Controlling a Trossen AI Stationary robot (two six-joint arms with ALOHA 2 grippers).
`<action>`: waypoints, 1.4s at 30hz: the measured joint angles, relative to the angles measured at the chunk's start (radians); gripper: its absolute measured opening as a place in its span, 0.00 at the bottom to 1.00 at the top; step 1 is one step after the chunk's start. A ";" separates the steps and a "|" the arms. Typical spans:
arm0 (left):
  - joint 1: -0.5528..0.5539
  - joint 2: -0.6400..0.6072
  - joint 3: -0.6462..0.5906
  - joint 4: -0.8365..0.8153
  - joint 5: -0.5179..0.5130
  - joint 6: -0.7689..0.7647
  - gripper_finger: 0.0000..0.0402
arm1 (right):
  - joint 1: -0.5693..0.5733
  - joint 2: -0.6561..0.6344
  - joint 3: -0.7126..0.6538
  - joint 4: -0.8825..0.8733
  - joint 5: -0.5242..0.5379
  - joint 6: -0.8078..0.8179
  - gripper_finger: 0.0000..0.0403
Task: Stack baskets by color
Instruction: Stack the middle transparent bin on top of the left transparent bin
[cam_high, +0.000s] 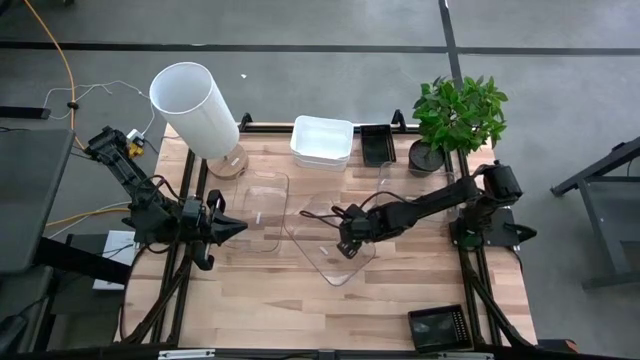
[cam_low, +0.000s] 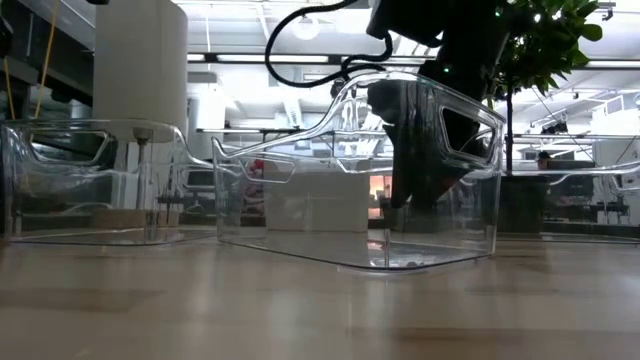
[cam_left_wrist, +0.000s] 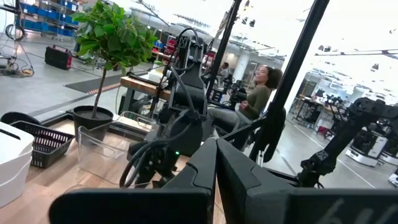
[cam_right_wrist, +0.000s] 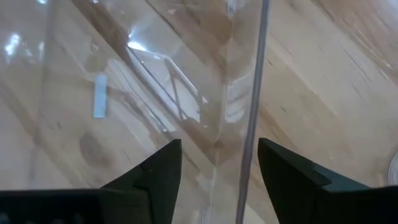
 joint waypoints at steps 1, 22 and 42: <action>0.000 0.000 0.000 0.000 0.000 0.000 0.00 | 0.000 0.003 0.000 0.001 0.000 0.000 0.49; 0.000 0.000 0.000 0.000 0.000 -0.008 0.00 | 0.015 -0.234 0.001 -0.152 0.081 -0.007 0.01; 0.000 0.002 0.119 -0.211 -0.223 0.124 0.00 | -0.044 -0.251 0.001 0.264 0.245 -0.151 0.00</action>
